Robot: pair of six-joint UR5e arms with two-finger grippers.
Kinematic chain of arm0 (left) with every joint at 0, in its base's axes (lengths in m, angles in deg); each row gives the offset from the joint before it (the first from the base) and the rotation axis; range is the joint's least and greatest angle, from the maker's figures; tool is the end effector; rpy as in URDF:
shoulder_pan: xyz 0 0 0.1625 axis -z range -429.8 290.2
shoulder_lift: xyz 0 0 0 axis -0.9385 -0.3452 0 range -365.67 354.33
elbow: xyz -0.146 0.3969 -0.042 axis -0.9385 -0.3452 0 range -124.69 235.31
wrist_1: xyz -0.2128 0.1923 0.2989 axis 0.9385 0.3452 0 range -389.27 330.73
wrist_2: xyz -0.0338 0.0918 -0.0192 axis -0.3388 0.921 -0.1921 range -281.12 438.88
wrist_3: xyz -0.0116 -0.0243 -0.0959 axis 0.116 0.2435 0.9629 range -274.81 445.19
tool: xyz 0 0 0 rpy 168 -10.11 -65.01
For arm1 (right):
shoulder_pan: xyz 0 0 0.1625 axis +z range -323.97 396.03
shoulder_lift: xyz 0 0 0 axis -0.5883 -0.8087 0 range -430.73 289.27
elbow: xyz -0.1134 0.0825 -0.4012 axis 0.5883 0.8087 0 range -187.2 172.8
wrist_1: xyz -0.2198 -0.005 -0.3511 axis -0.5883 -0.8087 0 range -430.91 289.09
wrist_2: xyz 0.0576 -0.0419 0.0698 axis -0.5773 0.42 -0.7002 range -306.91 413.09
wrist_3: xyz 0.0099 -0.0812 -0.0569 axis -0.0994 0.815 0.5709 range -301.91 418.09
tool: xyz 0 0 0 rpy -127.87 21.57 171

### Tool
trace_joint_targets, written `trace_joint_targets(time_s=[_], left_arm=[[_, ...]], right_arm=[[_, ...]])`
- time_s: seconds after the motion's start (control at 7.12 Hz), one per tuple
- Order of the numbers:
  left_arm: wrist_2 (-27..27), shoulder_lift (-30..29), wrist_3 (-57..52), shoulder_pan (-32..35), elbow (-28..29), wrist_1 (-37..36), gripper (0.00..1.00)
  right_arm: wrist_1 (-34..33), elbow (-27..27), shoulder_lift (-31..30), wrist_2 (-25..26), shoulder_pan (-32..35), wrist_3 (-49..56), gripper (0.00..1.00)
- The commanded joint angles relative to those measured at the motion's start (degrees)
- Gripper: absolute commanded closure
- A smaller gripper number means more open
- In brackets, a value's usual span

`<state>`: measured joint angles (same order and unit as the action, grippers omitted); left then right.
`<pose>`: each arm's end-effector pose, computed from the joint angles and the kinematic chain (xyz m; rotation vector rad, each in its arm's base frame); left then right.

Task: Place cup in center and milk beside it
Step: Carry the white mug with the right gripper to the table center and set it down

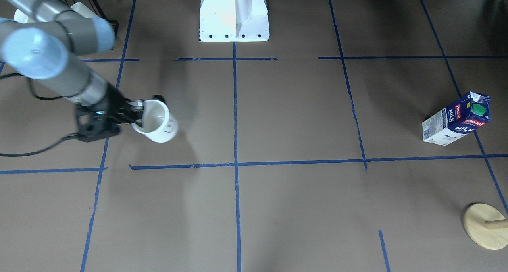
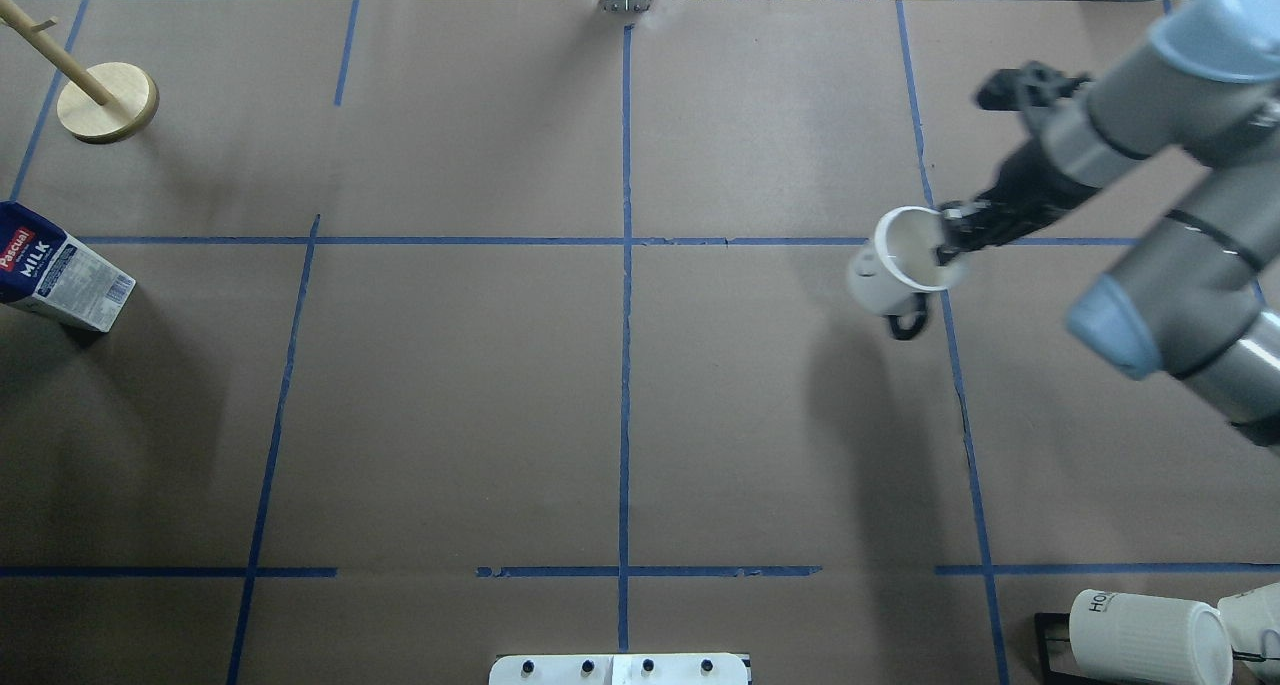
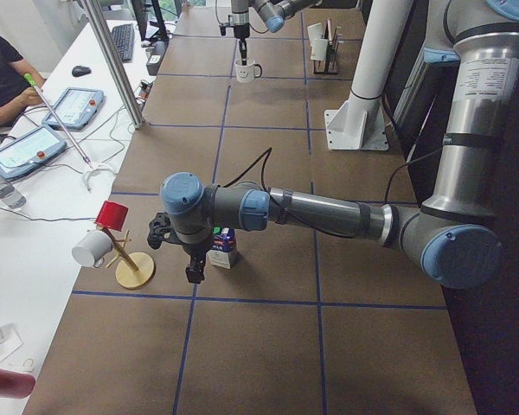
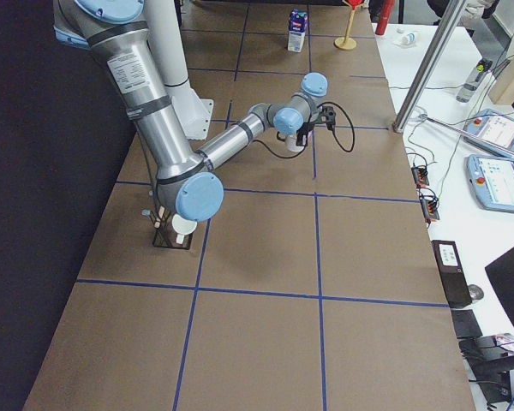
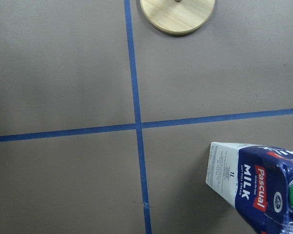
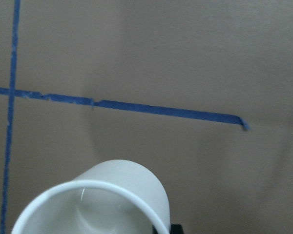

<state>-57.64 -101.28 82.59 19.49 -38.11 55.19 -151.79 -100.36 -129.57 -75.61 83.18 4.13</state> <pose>-0.0546 -0.5333 0.5862 0.0713 0.8107 0.0792 -0.4034 -0.5393 0.2930 0.0034 -0.9686 -0.0776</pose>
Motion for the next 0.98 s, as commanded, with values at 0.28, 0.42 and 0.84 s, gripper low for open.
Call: trace_joint_targets(time_s=[0.28,0.42,0.84], left_arm=[[-0.1,0.0,0.1,0.1,-0.9,-0.1,0.00],[-0.1,0.0,0.1,0.1,-0.9,0.0,0.00],[-0.1,0.1,0.1,0.0,-0.5,0.0,0.00]], right_arm=[[-0.3,11.9,12.8,6.7,-7.7,-11.1,0.98],[-0.3,12.0,13.2,8.0,-8.5,-12.1,0.98],[-0.3,14.2,14.9,10.3,-8.8,-15.4,0.86]])
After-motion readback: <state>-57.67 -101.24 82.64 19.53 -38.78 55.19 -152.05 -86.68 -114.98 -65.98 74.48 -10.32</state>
